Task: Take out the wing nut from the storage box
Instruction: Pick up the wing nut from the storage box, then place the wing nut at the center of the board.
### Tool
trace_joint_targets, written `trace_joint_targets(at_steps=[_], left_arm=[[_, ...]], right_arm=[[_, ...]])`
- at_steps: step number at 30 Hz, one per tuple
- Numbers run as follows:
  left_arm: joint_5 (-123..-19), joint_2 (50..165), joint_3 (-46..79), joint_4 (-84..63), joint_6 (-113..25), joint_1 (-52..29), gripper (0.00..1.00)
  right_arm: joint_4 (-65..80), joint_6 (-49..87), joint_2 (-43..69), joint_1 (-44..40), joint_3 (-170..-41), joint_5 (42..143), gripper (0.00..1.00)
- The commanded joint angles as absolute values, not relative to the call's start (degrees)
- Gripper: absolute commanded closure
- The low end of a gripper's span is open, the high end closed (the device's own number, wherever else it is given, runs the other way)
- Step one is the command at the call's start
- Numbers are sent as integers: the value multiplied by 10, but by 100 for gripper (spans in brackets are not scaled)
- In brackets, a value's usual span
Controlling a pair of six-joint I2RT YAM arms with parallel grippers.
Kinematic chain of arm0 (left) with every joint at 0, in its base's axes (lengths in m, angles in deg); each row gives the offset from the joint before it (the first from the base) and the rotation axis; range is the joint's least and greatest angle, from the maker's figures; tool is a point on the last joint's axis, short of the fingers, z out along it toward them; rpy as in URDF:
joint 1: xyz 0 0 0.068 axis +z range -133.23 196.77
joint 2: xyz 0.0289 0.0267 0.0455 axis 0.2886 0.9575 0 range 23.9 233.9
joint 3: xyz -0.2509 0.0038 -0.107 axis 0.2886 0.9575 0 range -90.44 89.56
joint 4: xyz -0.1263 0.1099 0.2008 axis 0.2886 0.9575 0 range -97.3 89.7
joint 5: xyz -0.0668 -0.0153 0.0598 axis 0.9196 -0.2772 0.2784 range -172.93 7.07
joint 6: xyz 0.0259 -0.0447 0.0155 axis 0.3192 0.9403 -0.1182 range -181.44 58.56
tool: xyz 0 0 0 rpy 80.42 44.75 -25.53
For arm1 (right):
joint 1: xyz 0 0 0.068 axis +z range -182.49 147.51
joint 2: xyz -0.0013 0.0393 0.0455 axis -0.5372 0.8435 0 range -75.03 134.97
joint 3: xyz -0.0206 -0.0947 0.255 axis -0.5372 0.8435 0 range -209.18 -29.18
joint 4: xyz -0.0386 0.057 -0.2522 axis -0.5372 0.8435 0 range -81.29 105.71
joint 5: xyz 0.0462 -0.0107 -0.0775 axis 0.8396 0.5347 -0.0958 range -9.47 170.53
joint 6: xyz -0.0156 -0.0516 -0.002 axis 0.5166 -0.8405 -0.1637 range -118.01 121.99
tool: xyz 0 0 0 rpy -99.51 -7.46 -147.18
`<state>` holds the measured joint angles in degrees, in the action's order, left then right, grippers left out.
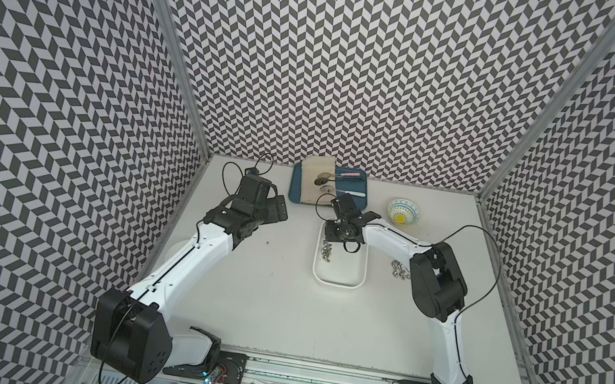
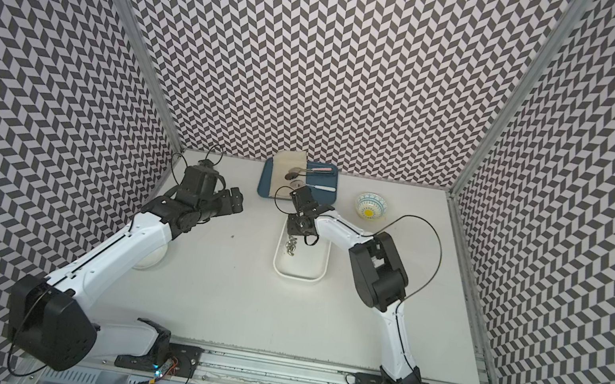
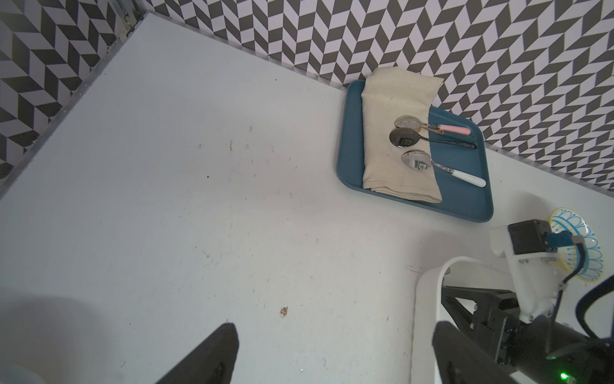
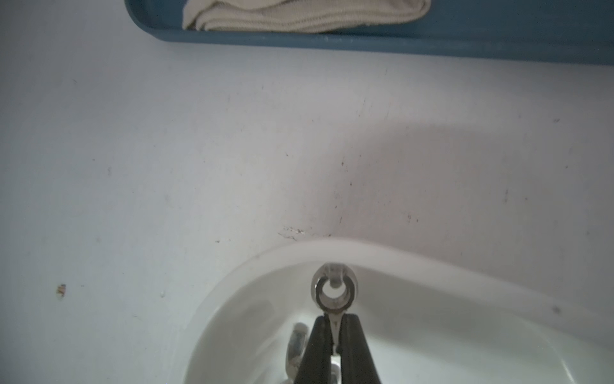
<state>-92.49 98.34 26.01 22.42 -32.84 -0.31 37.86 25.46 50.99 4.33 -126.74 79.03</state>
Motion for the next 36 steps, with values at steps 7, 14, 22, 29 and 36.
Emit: trace_joint_targets(at_steps=[7, 14, 22, 29, 36], left_arm=[[-928, 971, 268, 209, -319, 0, 5], [-945, 980, 247, 218, -335, 5, 5], [-923, 993, 256, 203, -336, 16, 5], [-902, 983, 279, 183, -317, 13, 5], [-902, 962, 315, 174, -318, 13, 5]], right_arm=[[389, 249, 394, 23, -1243, 804, 94], [413, 256, 275, -3, -1154, 814, 94], [441, 264, 136, -87, -999, 804, 94], [438, 265, 94, -133, -858, 814, 94], [422, 269, 112, -135, -788, 811, 94]])
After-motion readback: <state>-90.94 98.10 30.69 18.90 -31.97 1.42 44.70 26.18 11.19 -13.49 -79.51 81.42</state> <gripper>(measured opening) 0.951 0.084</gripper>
